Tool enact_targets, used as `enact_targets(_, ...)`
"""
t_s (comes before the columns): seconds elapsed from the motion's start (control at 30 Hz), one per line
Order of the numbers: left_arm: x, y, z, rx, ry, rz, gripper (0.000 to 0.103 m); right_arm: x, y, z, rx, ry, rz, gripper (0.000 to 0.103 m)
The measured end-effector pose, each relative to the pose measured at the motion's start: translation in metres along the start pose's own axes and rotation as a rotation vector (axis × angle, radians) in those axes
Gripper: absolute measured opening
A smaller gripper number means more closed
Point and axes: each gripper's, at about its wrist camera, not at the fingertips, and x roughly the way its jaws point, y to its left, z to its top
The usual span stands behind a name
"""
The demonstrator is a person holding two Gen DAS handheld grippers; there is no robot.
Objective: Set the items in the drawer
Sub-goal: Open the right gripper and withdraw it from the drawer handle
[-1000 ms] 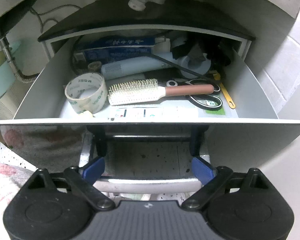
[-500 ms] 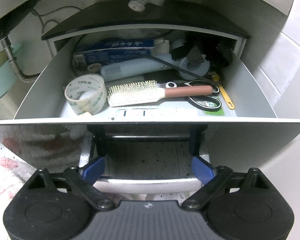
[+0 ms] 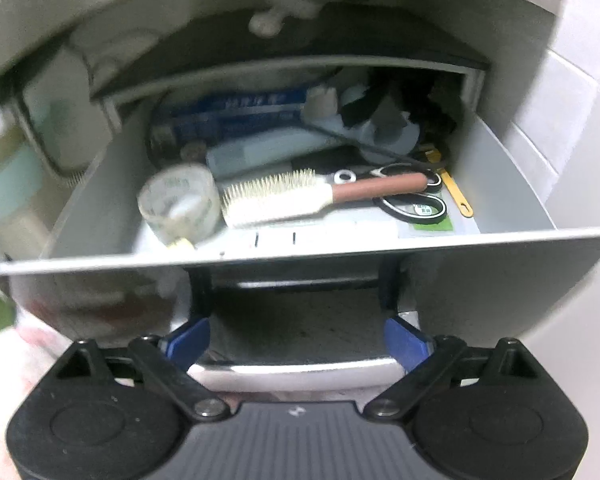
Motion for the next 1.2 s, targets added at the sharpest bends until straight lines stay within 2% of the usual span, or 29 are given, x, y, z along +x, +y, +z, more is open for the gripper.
enact_targets(0.23, 0.029, 0.016, 0.04, 0.114, -0.086, -0.114, 0.102, -0.068, -0.032, -0.031, 0.096, -0.134, 0.153, 0.097)
enact_targets(0.33, 0.047, 0.017, 0.058, 0.16, -0.145, -0.103, 0.102, -0.099, -0.041, -0.048, 0.117, -0.162, 0.143, 0.102)
enact_targets(0.43, 0.063, 0.017, 0.076, 0.187, -0.133, -0.158, 0.102, -0.122, -0.05, -0.065, 0.137, -0.171, 0.116, 0.102)
enact_targets(0.57, 0.083, 0.018, 0.099, 0.152, -0.125, -0.28, 0.102, -0.145, -0.059, -0.084, 0.165, -0.164, 0.068, 0.102)
enact_targets(0.77, 0.114, 0.013, 0.112, 0.181, -0.127, -0.301, 0.102, -0.156, -0.066, -0.102, 0.2, -0.139, 0.063, 0.102)
enact_targets(0.87, 0.136, 0.017, 0.119, 0.172, -0.082, -0.351, 0.102, -0.157, -0.068, -0.109, 0.232, -0.131, 0.077, 0.102)
enact_targets(1.0, 0.174, 0.031, 0.127, 0.187, -0.043, -0.331, 0.102, -0.155, -0.068, -0.113, 0.254, -0.119, 0.091, 0.102)
enact_targets(1.07, 0.195, 0.042, 0.134, 0.19, -0.019, -0.358, 0.102, -0.155, -0.067, -0.113, 0.254, -0.116, 0.096, 0.102)
enact_targets(1.2, 0.24, 0.06, 0.147, 0.226, 0.033, -0.334, 0.101, -0.157, -0.067, -0.114, 0.273, -0.114, 0.097, 0.102)
